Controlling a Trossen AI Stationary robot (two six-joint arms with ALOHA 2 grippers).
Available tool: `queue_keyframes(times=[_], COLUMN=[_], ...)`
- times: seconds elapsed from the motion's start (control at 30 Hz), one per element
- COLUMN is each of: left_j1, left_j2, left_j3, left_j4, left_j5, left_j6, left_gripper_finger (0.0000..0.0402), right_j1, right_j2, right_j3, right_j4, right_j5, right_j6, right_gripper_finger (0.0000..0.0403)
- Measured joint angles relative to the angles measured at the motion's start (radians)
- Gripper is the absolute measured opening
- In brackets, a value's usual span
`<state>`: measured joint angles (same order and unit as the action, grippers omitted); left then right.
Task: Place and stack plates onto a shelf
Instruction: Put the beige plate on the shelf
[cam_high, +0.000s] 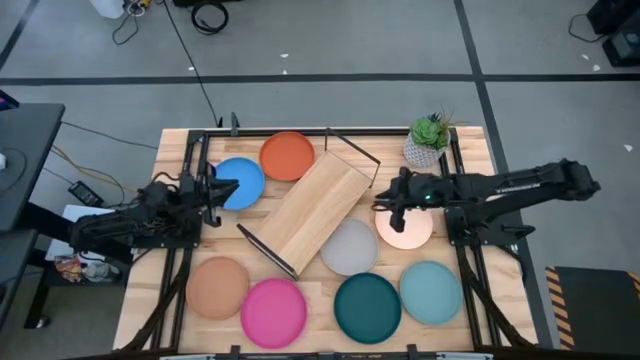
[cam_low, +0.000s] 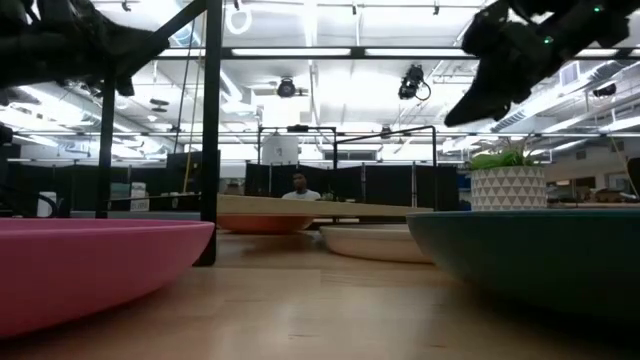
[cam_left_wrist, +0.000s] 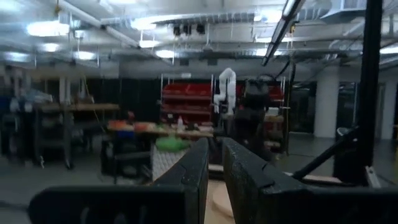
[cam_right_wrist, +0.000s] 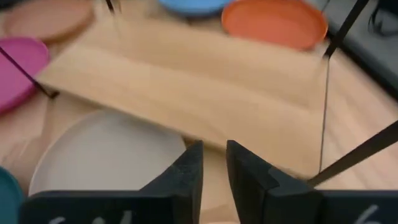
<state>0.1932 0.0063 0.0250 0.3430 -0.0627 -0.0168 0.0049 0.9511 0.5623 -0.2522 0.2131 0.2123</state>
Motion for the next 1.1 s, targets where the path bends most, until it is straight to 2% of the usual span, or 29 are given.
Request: queue_keyframes(times=[0.13,0.27,0.4,0.5,0.8,1.1], left_j1=[0.000,0.000,-0.001,-0.001,-0.001,-0.001], left_j2=[0.000,0.000,0.000,0.000,-0.001,0.000], left_j3=[0.000,0.000,0.000,0.000,0.000,0.000], left_j4=[0.075,0.123,0.129,0.137,0.131,0.102], left_j5=[0.069,0.112,0.112,0.112,0.113,0.113], left_j6=[0.090,0.142,0.141,0.137,0.095,-0.060], left_gripper_finger=[0.0055,0.0055,0.0055,0.0055,0.0055,0.0055], right_j1=[0.032,0.078,0.138,0.172,0.257,0.276], right_j2=[0.109,0.212,0.303,0.363,0.503,0.570], right_j3=[0.054,0.114,0.175,0.217,0.270,0.269], right_j4=[-0.056,-0.151,-0.237,-0.300,-0.479,-0.565], right_j5=[0.005,0.066,0.134,0.140,-0.037,-0.126], right_j6=[0.105,0.230,0.318,0.374,0.416,0.415], right_gripper_finger=[0.0123,0.0153,0.0159,0.0159,0.0159,0.0151])
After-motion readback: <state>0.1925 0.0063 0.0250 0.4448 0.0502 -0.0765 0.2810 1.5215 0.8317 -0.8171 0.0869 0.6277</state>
